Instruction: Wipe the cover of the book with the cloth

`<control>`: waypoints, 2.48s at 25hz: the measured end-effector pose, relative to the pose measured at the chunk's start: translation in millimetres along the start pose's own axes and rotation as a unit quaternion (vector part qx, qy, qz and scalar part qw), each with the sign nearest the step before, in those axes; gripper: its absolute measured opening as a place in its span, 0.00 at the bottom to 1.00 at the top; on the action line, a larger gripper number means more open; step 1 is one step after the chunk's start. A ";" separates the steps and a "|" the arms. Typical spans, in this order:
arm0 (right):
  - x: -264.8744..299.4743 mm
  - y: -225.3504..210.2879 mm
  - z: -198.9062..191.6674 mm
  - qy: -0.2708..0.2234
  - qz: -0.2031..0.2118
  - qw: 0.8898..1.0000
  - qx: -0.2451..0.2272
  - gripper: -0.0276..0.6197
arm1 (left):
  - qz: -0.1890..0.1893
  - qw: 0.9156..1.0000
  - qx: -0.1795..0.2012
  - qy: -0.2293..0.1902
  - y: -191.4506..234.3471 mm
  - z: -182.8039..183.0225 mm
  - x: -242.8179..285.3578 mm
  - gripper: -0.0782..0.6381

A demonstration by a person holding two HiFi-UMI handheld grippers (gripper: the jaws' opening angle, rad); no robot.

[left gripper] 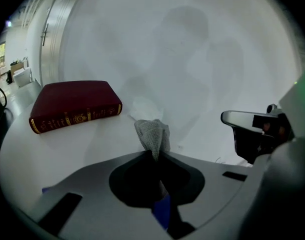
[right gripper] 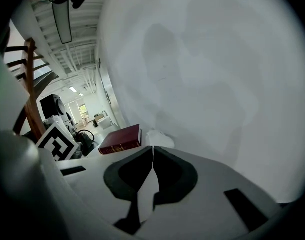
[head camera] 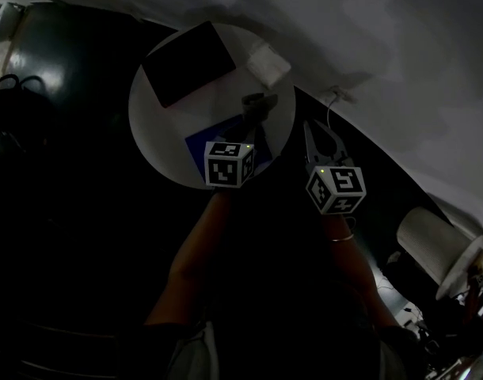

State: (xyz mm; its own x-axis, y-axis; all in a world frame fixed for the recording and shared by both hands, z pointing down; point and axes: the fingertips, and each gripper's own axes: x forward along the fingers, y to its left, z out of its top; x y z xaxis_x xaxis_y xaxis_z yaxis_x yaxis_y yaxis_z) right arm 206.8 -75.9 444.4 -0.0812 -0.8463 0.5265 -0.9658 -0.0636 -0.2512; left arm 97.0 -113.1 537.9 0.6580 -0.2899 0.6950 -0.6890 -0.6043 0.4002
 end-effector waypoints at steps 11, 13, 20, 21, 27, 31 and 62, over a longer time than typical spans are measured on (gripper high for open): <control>23.9 17.7 -16.8 0.038 0.040 0.998 -0.015 0.09 | 0.038 0.998 -0.012 0.057 17.8 -24.0 22.6 0.16; 30.4 26.2 -23.2 0.054 0.052 0.997 -0.025 0.09 | 0.042 0.997 -0.022 0.063 21.7 -28.0 20.5 0.16; 44.3 49.3 -36.1 0.090 0.086 0.990 -0.060 0.09 | 0.070 0.994 -0.060 0.059 42.4 -42.2 6.9 0.16; 46.1 52.4 -37.3 0.093 0.091 0.989 -0.065 0.09 | 0.076 0.993 -0.067 0.057 46.8 -44.9 3.5 0.16; 54.2 68.8 -46.4 0.111 0.118 0.982 -0.092 0.09 | 0.117 0.986 -0.112 0.045 74.5 -63.9 -23.1 0.16; 56.0 81.8 -54.2 0.122 0.134 0.978 -0.104 0.09 | 0.146 0.979 -0.141 0.032 96.6 -81.2 -41.7 0.16; 41.2 95.4 -62.6 0.121 0.145 0.976 -0.109 0.09 | 0.227 0.955 -0.187 -0.049 135.0 -84.8 -146.1 0.16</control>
State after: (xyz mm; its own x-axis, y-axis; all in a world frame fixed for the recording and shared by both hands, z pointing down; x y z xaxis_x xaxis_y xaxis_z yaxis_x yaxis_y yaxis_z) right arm 96.0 -83.7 493.0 -0.3888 -0.6612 0.6416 -0.9211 0.2961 -0.2530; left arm -117.9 -89.5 541.1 0.2791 -0.5372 0.7959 -0.9579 -0.0980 0.2698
